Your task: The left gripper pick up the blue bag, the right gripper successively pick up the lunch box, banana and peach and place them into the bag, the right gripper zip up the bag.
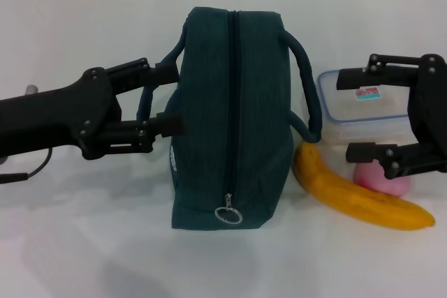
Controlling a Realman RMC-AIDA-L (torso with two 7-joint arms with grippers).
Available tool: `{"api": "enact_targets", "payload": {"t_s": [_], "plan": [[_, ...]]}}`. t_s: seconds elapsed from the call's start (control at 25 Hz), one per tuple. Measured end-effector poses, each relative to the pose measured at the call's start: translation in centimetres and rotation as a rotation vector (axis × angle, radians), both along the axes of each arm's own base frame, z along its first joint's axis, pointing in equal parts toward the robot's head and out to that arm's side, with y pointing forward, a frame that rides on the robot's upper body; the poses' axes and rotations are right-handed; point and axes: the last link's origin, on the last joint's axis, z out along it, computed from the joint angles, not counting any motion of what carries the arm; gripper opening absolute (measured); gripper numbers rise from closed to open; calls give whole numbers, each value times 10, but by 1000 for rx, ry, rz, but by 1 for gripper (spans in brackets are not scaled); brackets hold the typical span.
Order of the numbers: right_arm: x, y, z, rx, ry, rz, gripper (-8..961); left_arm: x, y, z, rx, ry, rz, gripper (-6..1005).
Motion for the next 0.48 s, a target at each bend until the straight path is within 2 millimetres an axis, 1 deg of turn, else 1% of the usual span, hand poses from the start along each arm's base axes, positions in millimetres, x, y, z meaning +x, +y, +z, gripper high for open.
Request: {"api": "enact_targets", "payload": {"t_s": [0.2,0.48], "plan": [[1,0,-2,-14,12,-10,799,-1,1,-1,22,12,-8,887],[1,5,-6,-17,10,-30,798,-1,1,-2,23,13,-10,887]]}}
